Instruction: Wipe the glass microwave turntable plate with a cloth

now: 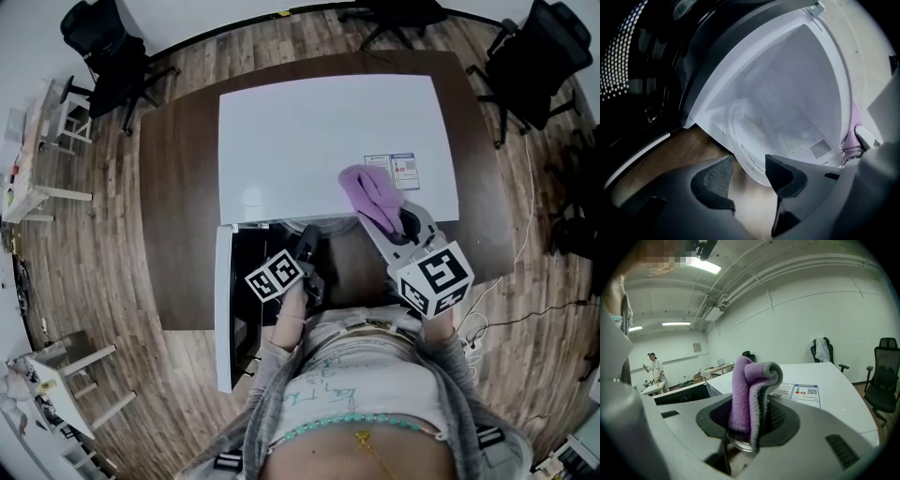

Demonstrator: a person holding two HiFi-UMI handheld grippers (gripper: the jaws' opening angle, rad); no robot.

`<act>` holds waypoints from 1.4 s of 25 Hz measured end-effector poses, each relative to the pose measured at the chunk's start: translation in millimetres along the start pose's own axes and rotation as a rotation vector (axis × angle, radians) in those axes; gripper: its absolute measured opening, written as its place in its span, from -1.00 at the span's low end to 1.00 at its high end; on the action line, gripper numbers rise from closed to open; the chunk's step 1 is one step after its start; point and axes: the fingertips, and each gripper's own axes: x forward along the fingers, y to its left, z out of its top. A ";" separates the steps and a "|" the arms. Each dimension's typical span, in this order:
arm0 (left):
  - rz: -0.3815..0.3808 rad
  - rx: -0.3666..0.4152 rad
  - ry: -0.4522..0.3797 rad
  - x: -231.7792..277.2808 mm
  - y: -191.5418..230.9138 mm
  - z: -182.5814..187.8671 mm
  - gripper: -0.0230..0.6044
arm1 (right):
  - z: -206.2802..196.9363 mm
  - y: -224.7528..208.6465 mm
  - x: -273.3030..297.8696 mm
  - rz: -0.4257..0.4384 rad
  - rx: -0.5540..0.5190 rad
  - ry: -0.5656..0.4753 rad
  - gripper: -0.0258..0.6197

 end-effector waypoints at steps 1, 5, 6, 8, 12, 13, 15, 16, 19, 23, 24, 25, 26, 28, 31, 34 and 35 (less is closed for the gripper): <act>-0.011 -0.025 0.000 2.0 -0.5 -0.4 -0.27 | -0.1 -0.1 -0.2 0.000 -0.001 0.000 -0.50; -0.043 -0.096 0.010 9.2 -1.0 -0.8 -0.27 | 1.4 -0.2 -0.1 -0.002 -0.001 -0.001 -0.50; -0.048 -0.107 0.012 10.5 -0.1 -0.7 -0.27 | 1.5 0.2 0.1 -0.001 0.000 -0.001 -0.51; -0.057 -0.125 0.013 12.9 1.6 -0.4 -0.27 | 1.3 0.8 0.0 -0.001 0.001 0.001 -0.51; -0.077 -0.168 0.011 18.6 1.9 0.7 -0.27 | 0.8 -0.3 -1.1 -0.004 0.000 0.001 -0.51; -0.080 -0.178 0.007 19.8 2.4 1.4 -0.27 | 0.6 -0.5 -0.9 -0.004 0.000 0.001 -0.51; -0.092 -0.193 0.004 22.0 2.2 2.1 -0.27 | 0.3 -0.5 -0.4 -0.004 0.000 0.001 -0.51; -0.103 -0.205 0.008 23.3 1.5 1.6 -0.27 | 0.4 -0.4 -0.3 -0.004 0.000 0.001 -0.51; -0.134 -0.257 0.014 27.2 0.6 -1.0 -0.27 | 0.4 -0.2 0.1 -0.004 0.001 0.000 -0.51; -0.157 -0.272 0.019 29.8 -1.1 -5.9 -0.27 | 0.2 -0.4 -0.2 -0.004 0.000 0.001 -0.51; -0.171 -0.278 0.021 30.0 -2.8 -6.7 -0.29 | 0.2 -0.3 -0.3 -0.004 -0.001 0.001 -0.51; -0.188 -0.286 0.023 30.2 -4.7 -7.0 -0.35 | 0.4 -0.1 -0.4 -0.004 -0.001 0.001 -0.51; -0.205 -0.293 0.024 30.4 -6.6 -7.1 -0.41 | 0.4 0.0 -0.4 -0.005 -0.002 -0.001 -0.51; -0.228 -0.299 0.021 31.0 -9.6 -6.9 -0.61 | 0.4 -0.2 -0.4 -0.005 -0.006 -0.003 -0.51; -0.250 -0.327 0.013 31.1 -9.8 -7.9 -0.63 | -0.3 -0.4 -0.5 -0.006 -0.007 -0.005 -0.51; -0.283 -0.372 0.005 29.5 -11.8 -6.9 -0.69 | 0.0 -0.2 -0.5 -0.006 -0.010 -0.006 -0.51; -0.290 -0.376 0.005 28.8 -12.7 -6.6 -0.70 | 0.2 -0.3 -0.6 -0.007 -0.010 -0.006 -0.50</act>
